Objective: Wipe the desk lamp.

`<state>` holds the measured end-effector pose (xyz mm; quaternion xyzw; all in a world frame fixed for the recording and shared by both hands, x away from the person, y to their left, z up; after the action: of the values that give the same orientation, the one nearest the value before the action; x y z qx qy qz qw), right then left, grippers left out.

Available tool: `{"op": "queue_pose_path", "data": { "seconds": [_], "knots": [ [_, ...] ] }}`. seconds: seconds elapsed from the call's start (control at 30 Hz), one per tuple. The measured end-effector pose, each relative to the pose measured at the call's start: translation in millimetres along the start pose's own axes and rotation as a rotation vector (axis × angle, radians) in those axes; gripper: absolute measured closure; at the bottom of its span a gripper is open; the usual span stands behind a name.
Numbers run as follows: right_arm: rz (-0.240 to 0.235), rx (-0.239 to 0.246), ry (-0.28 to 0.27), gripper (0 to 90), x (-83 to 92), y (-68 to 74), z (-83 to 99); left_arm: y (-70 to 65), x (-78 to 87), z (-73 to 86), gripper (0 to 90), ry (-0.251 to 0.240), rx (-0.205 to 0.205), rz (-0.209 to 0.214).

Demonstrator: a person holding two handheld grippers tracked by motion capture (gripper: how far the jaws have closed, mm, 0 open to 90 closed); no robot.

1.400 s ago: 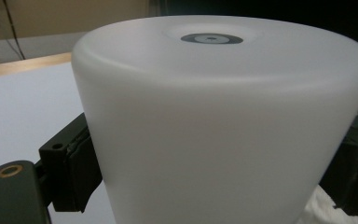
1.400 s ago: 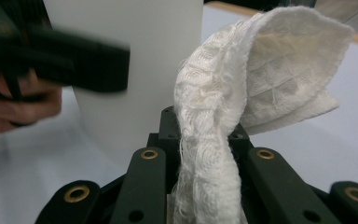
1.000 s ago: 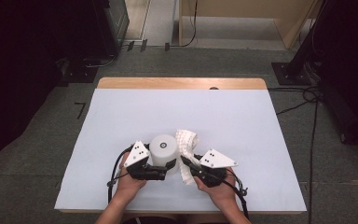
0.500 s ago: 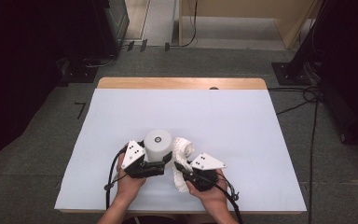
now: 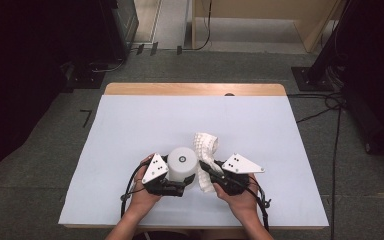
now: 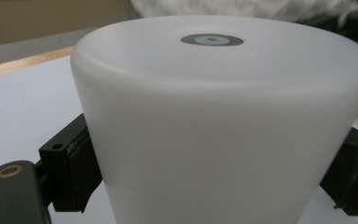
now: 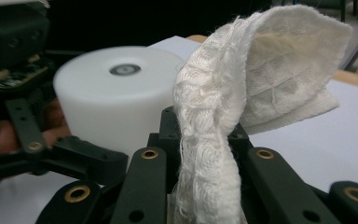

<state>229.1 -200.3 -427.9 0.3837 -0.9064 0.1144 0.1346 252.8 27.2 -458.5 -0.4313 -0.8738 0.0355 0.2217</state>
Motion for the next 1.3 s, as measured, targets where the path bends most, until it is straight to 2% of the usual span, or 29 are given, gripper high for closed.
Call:
{"op": "queue_pose_path", "data": {
  "seconds": [0.13, 0.23, 0.37, 0.43, 0.53, 0.6, 0.67, 0.8, 0.87, 0.93, 1.0, 1.13, 1.17, 1.2, 1.3],
  "knots": [
    [-0.011, 0.049, -0.006, 76.2, 3.4, 4.0, -3.2, 2.3, 1.2, -0.4, 8.8, 0.003, -0.001, -0.016],
    [-0.009, 0.056, 0.017, 76.2, -3.1, 4.6, 1.5, 5.5, 2.5, -0.8, 8.8, -0.032, 0.000, -0.011],
    [0.023, 0.029, 0.056, 76.2, -8.4, 0.2, 10.6, 12.6, -2.2, 3.8, 8.7, -0.077, -0.022, -0.047],
    [0.052, 0.021, 0.065, 76.2, -7.9, -3.8, 13.6, 18.1, -4.0, 7.7, 8.6, -0.077, -0.030, -0.075],
    [0.087, -0.029, 0.068, 76.1, -5.5, -13.5, 19.5, 23.8, -5.1, 10.6, 8.6, -0.051, -0.035, -0.109],
    [0.094, -0.062, 0.066, 76.1, -4.6, -19.1, 23.3, 28.6, -5.5, 12.7, 8.6, -0.030, -0.025, -0.123],
    [0.095, -0.071, 0.068, 76.1, -4.4, -21.4, 25.3, 31.7, -4.4, 14.6, 8.4, -0.030, -0.014, -0.113],
    [0.092, -0.069, 0.071, 76.1, -5.9, -21.6, 27.4, 31.2, 0.0, 17.5, 6.7, -0.036, -0.015, -0.137],
    [0.088, -0.070, 0.076, 76.1, -6.9, -20.9, 28.2, 30.4, 2.8, 16.7, 1.6, -0.034, 0.006, -0.137],
    [0.082, -0.070, 0.079, 76.1, -7.7, -19.7, 28.5, 29.0, 4.3, 16.1, 0.0, -0.028, 0.030, -0.167],
    [0.082, -0.064, 0.080, 76.1, -8.2, -19.2, 28.6, 25.0, 5.3, 17.8, 0.0, -0.045, 0.082, -0.198],
    [0.094, -0.062, 0.079, 76.0, -8.4, -18.6, 28.9, 11.5, -0.6, 20.2, 0.0, -0.080, 0.110, -0.297],
    [0.094, -0.063, 0.078, 76.0, -8.4, -18.6, 29.1, 8.4, -4.6, 20.1, 0.0, -0.075, 0.115, -0.342],
    [0.095, -0.067, 0.080, 76.0, -8.5, -17.9, 29.7, 6.6, -7.6, 20.3, 0.0, -0.072, 0.119, -0.364],
    [0.096, -0.065, 0.084, 76.0, -9.5, -17.1, 31.0, 4.5, -14.4, 22.7, 0.0, -0.044, 0.122, -0.405]
  ]
}}
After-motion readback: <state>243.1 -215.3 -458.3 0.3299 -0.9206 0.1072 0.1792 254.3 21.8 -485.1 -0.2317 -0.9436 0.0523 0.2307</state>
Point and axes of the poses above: each handheld gripper's, and its own axes: x roughly backward along the jaws, z roughly out of its underside, y roughly to its left, the point moved 1 cm from there along -x, roughly forward along the jaws, and after that the axes turned 13 degrees about x, right-handed, at the moved point
